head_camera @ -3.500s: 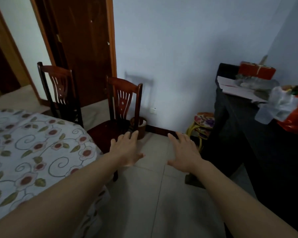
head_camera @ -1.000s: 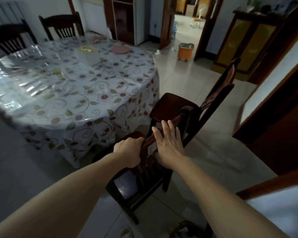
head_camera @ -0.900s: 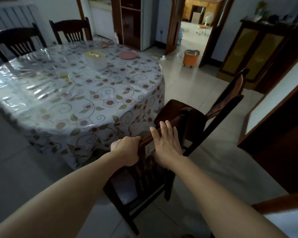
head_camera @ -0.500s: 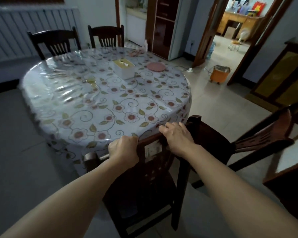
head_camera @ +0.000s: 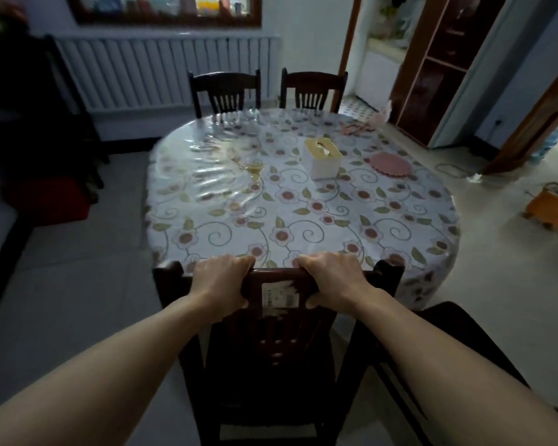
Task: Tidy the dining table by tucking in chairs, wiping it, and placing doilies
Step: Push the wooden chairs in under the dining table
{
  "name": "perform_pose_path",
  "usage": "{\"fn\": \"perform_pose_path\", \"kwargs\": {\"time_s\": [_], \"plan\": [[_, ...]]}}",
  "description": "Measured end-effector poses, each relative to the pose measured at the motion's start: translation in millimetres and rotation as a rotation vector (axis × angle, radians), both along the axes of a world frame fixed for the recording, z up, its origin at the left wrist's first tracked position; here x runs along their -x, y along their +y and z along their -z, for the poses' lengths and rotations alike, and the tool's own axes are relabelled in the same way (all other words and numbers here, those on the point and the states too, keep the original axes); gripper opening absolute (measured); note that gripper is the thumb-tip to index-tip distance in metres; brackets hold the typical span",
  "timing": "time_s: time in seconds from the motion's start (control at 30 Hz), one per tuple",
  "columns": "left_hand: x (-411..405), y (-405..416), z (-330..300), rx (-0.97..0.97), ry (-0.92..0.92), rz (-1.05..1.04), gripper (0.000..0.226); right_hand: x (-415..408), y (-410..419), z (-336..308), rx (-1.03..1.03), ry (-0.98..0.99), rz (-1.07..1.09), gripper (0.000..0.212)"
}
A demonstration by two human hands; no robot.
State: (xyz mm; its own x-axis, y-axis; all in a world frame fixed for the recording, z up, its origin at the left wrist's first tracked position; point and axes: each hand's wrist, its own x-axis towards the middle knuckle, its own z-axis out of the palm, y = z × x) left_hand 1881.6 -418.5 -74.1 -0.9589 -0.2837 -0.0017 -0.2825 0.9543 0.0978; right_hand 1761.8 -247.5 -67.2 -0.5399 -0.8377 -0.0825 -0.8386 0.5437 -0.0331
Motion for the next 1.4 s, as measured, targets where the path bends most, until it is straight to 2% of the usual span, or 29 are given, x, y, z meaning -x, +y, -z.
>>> {"fn": "perform_pose_path", "kwargs": {"time_s": [0.33, 0.47, 0.73, 0.93, 1.17, 1.4], "plan": [[0, -16, 66, 0.051, 0.096, 0.01, 0.035, 1, -21, 62, 0.045, 0.004, -0.063, 0.035], [-2, -20, 86, 0.117, 0.142, 0.05, 0.044, -3, -27, 86, 0.076, -0.012, -0.046, 0.031], [-6, -34, 93, 0.111, 0.176, 0.076, 0.049, -2, -32, 87, 0.111, 0.026, -0.033, 0.032], [-3, -33, 96, 0.067, 0.202, 0.077, 0.038, 6, -29, 91, 0.097, 0.036, 0.021, 0.016], [1, -29, 99, -0.014, 0.12, 0.044, 0.026, 10, -26, 87, 0.112, 0.044, -0.01, 0.024], [1, -26, 98, 0.012, 0.092, -0.003, 0.028, 8, -27, 92, 0.032, 0.097, 0.024, 0.03]]}}
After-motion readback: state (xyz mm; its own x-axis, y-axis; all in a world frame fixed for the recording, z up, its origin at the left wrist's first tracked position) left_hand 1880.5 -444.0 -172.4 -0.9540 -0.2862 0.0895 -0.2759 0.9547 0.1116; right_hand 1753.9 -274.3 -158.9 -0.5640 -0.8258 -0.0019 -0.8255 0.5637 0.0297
